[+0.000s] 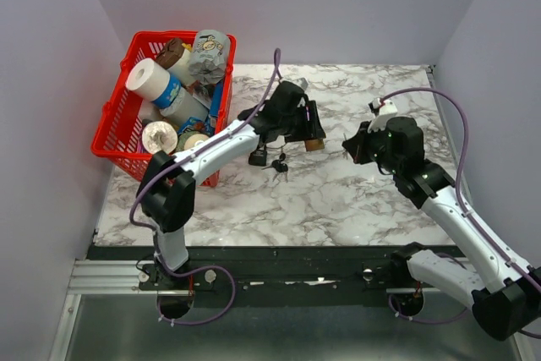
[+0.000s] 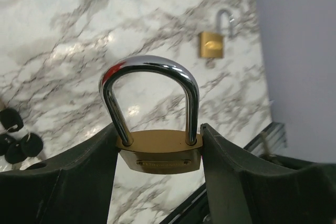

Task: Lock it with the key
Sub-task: Place the lock at the center of the board.

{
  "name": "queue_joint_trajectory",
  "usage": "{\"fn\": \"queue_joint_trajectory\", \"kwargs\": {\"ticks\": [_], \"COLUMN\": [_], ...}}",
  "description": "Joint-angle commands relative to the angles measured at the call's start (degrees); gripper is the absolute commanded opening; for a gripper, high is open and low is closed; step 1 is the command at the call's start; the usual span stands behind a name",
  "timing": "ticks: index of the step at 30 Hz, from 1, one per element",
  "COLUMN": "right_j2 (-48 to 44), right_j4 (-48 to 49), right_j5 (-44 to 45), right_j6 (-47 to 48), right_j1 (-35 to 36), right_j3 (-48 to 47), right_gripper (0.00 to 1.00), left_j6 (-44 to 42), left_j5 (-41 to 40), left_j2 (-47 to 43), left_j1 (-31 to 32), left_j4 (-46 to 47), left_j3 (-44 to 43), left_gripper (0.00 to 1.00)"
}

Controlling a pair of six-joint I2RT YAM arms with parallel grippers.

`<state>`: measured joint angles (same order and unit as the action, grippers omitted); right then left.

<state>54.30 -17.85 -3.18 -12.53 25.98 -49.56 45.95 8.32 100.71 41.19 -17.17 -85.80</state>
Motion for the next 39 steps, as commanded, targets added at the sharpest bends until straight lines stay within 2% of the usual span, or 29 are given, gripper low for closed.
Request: {"fn": "queue_joint_trajectory", "kwargs": {"ticks": [1,6,15,23,27,31,33,35,39], "right_j2": [1.8,1.5,-0.9,-1.1,-0.8,-0.2,0.2,0.5,1.2], "right_j4": [-1.7,-0.6,0.4,1.1,1.8,1.8,1.8,1.9,1.9], "right_j5": [-0.3,-1.7,-2.4,-2.4,-2.6,-2.3,-2.0,-1.9,-1.6], "right_j6": [-5.7,-6.1,-5.6,-6.5,-6.6,-6.6,-6.6,-6.8,-7.2], "right_j1": [-2.9,-3.5,-3.7,-4.0,-4.3,-4.6,-4.8,-5.0,-5.3], "right_j3": [1.5,4.3,8.6,9.7,9.7,9.5,9.6,9.8,10.0], "right_gripper": [0.01,0.01,0.01,0.01,0.01,0.01,0.01,0.01,0.01], "left_j6": [-4.4,-3.8,0.2,0.5,0.5,0.4,0.6,0.8,1.4], "left_j5": [-2.5,-2.0,-2.1,-6.8,-7.9,-11.6,-12.4,-13.4,-13.6], "left_j2": [6.9,12.7,18.0,22.6,24.5,25.7,25.9,26.1,26.2], "left_j1": [1.0,2.3,2.6,3.3,3.7,4.1,4.2,4.3,4.3], "left_j4": [-11.0,-12.2,-12.6,-14.7,-15.6,-17.6,-18.2,-18.4,-18.5], "left_j3": [-6.2,-6.7,-4.5,-9.7,-10.1,-10.3,-10.2,-9.7,-9.3], "left_gripper": [0.0,0.0,0.0,0.01,0.21,0.35,0.48,0.51,0.66]}}
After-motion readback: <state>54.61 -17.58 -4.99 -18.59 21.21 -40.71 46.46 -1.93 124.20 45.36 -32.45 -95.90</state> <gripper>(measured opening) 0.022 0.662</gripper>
